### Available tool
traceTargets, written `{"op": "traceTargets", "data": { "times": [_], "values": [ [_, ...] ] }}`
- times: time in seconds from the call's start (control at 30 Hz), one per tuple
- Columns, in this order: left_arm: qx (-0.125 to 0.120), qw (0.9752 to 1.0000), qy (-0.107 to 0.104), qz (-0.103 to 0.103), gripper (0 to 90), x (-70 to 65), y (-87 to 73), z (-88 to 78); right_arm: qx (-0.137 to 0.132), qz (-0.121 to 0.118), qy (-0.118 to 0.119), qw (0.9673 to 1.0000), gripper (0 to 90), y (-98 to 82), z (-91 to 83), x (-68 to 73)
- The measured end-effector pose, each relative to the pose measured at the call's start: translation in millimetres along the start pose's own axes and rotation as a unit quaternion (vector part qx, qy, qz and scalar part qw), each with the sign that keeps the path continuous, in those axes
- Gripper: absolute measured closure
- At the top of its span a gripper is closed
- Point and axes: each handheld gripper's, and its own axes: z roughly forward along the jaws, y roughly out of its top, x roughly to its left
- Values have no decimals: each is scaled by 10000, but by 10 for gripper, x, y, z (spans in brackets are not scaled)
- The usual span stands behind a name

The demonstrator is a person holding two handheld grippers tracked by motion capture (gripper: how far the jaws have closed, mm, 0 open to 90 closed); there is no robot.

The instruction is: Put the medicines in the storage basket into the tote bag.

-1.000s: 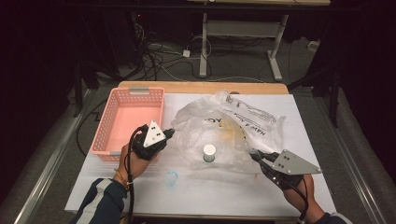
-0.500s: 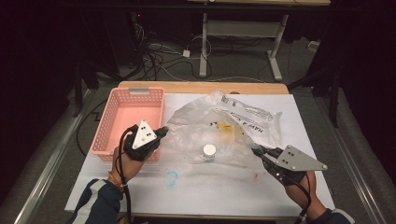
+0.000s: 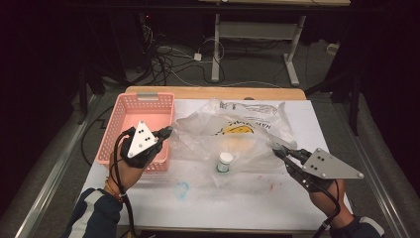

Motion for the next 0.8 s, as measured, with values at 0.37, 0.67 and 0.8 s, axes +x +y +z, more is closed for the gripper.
{"op": "traceTargets", "data": {
  "times": [0.37, 0.67, 0.8],
  "values": [
    [-215, 9997, 93, 55, 869, 161, 264, -99, -239, 23, -295, 9993, 899, 193, -69, -207],
    [-317, 9994, -127, 44, 867, 194, 415, 228, -147, 301, -475, 9983, 899, 167, 159, -491],
    [-358, 9992, -178, 84, 867, 186, 457, 426, 25, 428, -517, 9977, 899, 74, 356, -620]
  ]
}}
